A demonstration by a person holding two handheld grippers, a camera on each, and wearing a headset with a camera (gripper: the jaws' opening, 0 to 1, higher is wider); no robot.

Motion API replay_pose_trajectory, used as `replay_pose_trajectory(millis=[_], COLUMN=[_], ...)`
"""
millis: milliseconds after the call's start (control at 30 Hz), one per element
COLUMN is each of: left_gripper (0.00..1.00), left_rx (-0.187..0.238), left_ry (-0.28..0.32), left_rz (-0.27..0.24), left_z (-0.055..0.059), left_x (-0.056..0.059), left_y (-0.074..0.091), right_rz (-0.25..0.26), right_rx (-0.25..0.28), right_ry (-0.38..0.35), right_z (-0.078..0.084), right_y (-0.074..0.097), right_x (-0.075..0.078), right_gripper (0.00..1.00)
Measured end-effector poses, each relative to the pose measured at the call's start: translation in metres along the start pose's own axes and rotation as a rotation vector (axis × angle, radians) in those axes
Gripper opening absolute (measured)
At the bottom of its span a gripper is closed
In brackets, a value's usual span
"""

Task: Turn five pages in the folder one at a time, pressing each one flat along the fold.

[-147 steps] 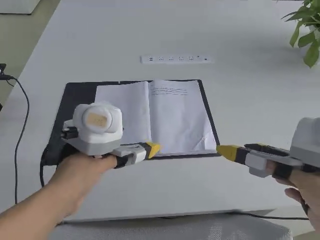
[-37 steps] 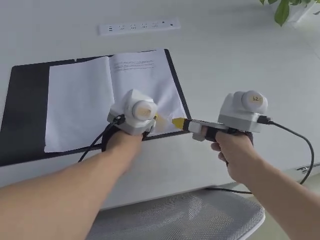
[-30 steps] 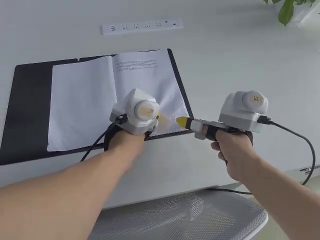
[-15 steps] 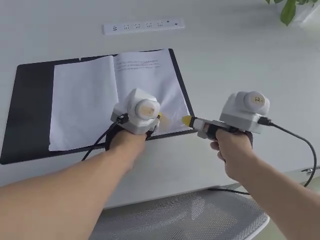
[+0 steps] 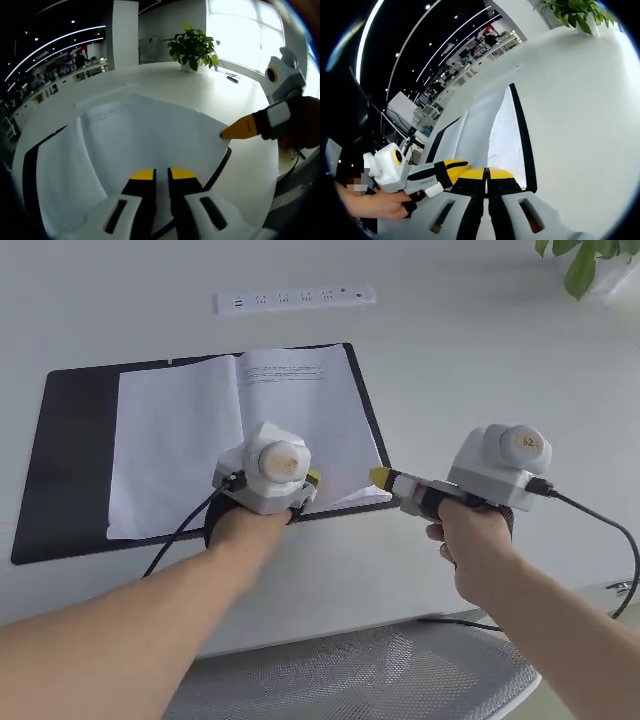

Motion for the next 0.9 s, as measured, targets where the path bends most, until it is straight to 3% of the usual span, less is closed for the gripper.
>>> replay_pose_trajectory(millis=[100, 233, 300, 667, 800, 900], left_gripper=[0.06, 0.1, 0.09, 0.11, 0.11, 0.11], left_rx=[0.014, 0.032, 0.063, 0.064, 0.056, 0.073], left_ry=[0.007, 0.042, 0.045, 0.113, 0.111, 0.13], left_rz=[-0.001, 0.014, 0.011, -0.05, -0.078, -0.09], left_z=[-0.007, -0.016, -0.022, -0.019, -0.015, -0.016], left_x=[-0.005, -0.009, -0.018, -0.056, -0.07, -0.075], left_y=[0.013, 0.042, 0.054, 0.141, 0.158, 0.174], right_rz=[-0.013, -0.043, -0.057, -0.126, -0.151, -0.174], right_rx=[0.012, 0.031, 0.042, 0.069, 0.071, 0.072], right_ry=[0.017, 0.034, 0.045, 0.096, 0.111, 0.121], right_z=[-0.005, -0.011, -0.014, -0.025, -0.027, -0.028], right_y=[0.001, 0.003, 0.003, -0.002, -0.006, -0.01], right_x=[-0.009, -0.026, -0.035, -0.079, -0.095, -0.107], right_gripper=[0.0, 0.0, 0.0, 0.0, 0.0, 0.0])
Point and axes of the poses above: the centre of the closed fingertips' face, and the gripper's own axes: y roughly backward along the fingers, x roughly to its right, z roughly out of its underside, the point moved 1 cm from there along y, roughly backward along the fingers, and after that the axes turned 12 degrees about y, right-handed, at the moved point
